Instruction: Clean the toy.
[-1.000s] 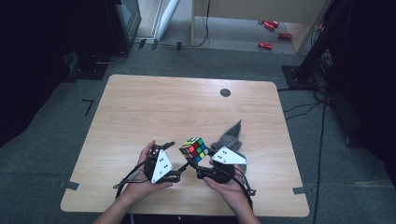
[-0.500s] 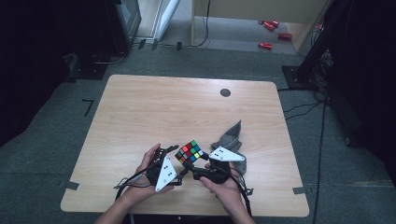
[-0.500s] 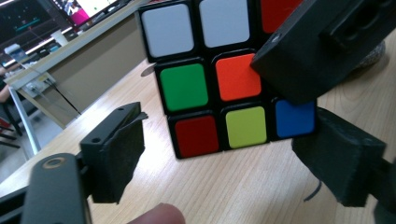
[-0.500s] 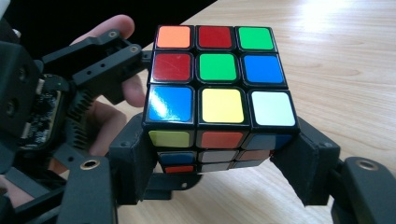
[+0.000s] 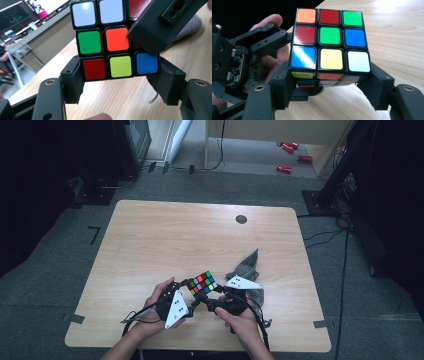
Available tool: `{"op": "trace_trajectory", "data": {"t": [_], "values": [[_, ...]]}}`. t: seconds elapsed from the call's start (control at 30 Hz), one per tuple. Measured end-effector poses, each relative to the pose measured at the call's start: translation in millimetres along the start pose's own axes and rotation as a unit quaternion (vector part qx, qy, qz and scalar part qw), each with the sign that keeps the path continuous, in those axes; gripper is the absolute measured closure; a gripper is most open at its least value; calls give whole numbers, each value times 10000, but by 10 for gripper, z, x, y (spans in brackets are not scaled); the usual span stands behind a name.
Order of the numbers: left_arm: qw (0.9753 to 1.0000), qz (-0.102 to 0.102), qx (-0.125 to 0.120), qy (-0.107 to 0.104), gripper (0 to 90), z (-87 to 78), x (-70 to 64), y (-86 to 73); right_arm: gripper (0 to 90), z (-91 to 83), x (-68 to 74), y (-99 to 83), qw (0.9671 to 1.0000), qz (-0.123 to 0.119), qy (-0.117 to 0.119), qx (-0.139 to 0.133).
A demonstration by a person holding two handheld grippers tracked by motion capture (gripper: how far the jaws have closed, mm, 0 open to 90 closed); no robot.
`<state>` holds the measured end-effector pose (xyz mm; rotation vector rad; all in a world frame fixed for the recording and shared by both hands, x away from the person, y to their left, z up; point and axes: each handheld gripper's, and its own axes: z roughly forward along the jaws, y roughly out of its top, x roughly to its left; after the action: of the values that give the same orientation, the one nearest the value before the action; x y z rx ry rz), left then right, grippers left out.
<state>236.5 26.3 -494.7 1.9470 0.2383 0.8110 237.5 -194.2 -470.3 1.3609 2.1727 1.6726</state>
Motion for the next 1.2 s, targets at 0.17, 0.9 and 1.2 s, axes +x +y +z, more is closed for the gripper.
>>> {"op": "trace_trajectory", "data": {"t": [0.17, 0.9, 1.2], "values": [[9999, -128, -16, -46, 340, -8, 19, 4, 327, -11, -2, 11, 9999, -149, 50, -18], [9911, -1329, 115, 3, 346, -65, 327, -80, 185, -438, -398, 154, 9819, -1227, -1368, -462], [9874, -1574, 140, -97, 347, -78, 368, -96, 209, -274, -757, -67, 9668, -1301, -2156, 442]]}}
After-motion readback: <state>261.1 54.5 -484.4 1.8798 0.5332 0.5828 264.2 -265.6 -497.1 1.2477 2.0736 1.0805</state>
